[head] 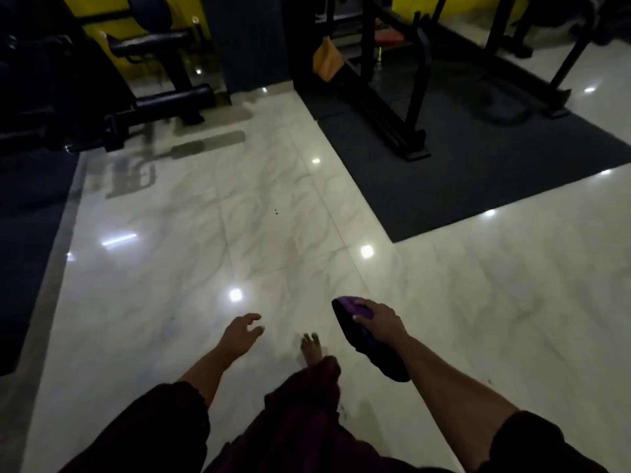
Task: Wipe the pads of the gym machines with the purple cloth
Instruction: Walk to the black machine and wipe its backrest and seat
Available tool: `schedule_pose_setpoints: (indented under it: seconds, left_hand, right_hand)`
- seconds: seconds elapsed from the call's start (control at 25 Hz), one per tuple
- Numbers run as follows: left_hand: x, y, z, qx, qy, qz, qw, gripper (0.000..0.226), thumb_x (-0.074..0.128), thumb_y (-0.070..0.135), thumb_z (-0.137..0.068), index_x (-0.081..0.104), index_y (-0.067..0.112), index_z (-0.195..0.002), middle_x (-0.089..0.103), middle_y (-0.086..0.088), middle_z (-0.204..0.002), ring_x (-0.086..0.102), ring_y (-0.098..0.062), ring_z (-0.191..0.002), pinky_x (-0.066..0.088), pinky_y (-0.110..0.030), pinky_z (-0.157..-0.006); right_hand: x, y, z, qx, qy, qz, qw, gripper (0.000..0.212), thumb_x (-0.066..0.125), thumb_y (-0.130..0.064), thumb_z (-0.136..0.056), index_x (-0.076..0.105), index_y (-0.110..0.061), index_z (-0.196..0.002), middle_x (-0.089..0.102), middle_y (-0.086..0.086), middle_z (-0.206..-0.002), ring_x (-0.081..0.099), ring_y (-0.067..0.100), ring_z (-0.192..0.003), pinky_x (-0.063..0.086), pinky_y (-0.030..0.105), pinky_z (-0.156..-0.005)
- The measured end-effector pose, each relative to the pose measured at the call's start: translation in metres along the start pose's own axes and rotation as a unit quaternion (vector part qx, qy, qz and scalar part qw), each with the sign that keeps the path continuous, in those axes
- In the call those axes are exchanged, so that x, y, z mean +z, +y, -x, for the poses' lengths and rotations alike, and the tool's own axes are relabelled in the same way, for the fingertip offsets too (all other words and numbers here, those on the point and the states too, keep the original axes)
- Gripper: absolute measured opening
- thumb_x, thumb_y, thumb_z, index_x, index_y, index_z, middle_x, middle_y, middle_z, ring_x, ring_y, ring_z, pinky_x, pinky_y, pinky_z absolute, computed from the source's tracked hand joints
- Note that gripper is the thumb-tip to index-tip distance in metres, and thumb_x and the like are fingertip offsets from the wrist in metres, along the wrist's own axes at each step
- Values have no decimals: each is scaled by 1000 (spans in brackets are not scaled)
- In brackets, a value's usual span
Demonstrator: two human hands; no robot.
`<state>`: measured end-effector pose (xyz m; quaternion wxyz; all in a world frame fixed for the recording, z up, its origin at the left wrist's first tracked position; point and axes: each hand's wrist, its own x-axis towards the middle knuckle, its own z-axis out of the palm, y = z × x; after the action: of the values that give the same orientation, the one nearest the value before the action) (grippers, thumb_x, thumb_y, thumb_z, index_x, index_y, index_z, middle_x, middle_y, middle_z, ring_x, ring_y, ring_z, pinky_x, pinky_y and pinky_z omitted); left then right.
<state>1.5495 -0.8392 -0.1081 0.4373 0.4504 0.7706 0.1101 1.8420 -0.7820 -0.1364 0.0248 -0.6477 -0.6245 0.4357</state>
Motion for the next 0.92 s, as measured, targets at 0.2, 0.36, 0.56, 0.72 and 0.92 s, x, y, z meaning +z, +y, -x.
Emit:
schedule_pose_setpoints:
  seconds: [0.2, 0.36, 0.56, 0.72, 0.92]
  left_hand:
    - [-85, 44, -133, -39, 54, 79, 995, 36, 55, 19, -91, 53, 11, -126, 48, -19, -134, 47, -29, -124, 37, -34, -101]
    - [-139, 89, -217, -36, 65, 96, 993, 37, 56, 19, -90, 53, 13, -126, 49, -17, -134, 48, -29, -123, 37, -34, -100]
    - [-202, 152, -351, -6, 77, 122, 990, 36, 55, 18, -91, 52, 14, -127, 48, -15, -135, 50, -29, -121, 39, -34, -98]
    - [-255, 199, -453, -26, 98, 155, 983, 35, 55, 18, -91, 53, 15, -126, 48, -15, -134, 49, -28, -122, 38, -33, -97]
    - [-344, 256, -569, -54, 152, 172, 972, 36, 54, 19, -91, 52, 15, -127, 48, -15, -135, 50, -28, -120, 38, -32, -97]
  right_hand:
    - [-79, -81, -135, -11, 6, 29, 1000, 45, 57, -36, -89, 45, -31, -133, 57, 14, -121, 54, 29, -112, 41, 32, -91]
    - [-136, -135, -227, -40, 3, 38, 998, 43, 57, -34, -90, 47, -32, -131, 59, 13, -121, 55, 28, -111, 42, 33, -92]
    - [-185, -202, -361, -69, 7, 36, 997, 39, 57, -33, -90, 52, -30, -129, 58, 12, -126, 55, 27, -114, 41, 32, -95]
    - [-220, -261, -482, -103, -21, 57, 993, 38, 58, -33, -90, 54, -30, -127, 57, 8, -129, 55, 23, -115, 40, 27, -92]
    - [-279, -372, -641, -143, -49, 66, 986, 36, 58, -34, -89, 55, -33, -126, 57, 7, -130, 54, 23, -117, 41, 30, -95]
